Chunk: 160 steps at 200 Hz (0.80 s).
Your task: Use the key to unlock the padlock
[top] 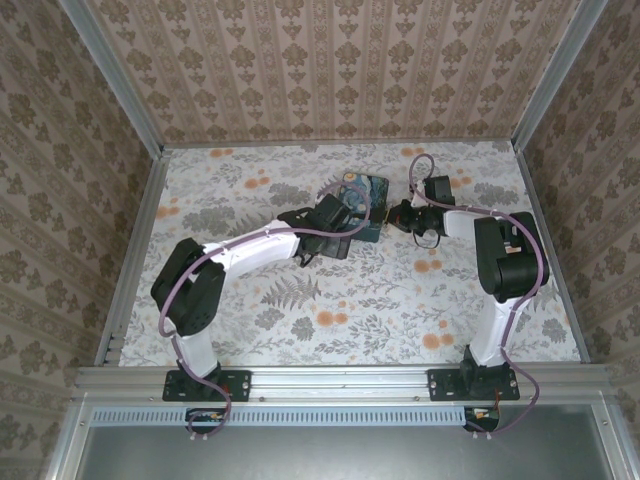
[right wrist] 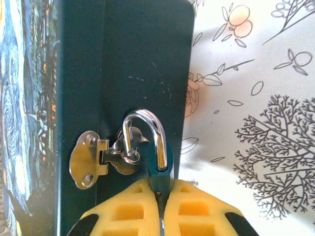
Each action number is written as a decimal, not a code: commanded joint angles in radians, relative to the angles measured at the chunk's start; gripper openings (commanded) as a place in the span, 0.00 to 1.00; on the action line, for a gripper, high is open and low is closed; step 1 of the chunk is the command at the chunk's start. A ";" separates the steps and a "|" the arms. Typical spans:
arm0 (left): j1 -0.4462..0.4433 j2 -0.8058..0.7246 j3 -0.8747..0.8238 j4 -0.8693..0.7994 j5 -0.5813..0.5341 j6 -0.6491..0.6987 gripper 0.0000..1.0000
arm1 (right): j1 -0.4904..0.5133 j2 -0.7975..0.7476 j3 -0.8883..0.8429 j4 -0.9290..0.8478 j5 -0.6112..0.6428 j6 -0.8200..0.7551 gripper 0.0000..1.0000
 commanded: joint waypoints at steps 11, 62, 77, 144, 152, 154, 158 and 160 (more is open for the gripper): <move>0.003 -0.033 -0.002 -0.031 0.011 0.010 0.94 | -0.008 0.007 0.028 0.071 0.028 0.032 0.00; 0.005 -0.055 -0.021 -0.030 0.001 0.007 0.94 | -0.020 0.052 0.072 0.083 0.009 0.051 0.00; 0.007 -0.061 -0.030 -0.028 -0.001 0.007 0.94 | -0.029 0.031 0.057 0.077 0.012 0.049 0.00; 0.031 -0.132 -0.073 -0.033 -0.004 0.009 0.97 | -0.067 -0.130 -0.176 0.142 -0.001 0.090 0.00; 0.036 -0.147 -0.080 -0.033 -0.004 0.008 0.97 | -0.066 -0.159 -0.217 0.170 -0.012 0.107 0.00; 0.037 -0.150 -0.082 -0.033 -0.004 0.008 0.98 | -0.065 -0.167 -0.227 0.176 -0.017 0.109 0.00; 0.039 -0.159 -0.086 -0.034 -0.005 0.010 0.98 | -0.064 -0.182 -0.247 0.187 -0.022 0.117 0.00; 0.041 -0.163 -0.087 -0.034 -0.005 0.010 0.98 | -0.062 -0.190 -0.257 0.192 -0.026 0.120 0.00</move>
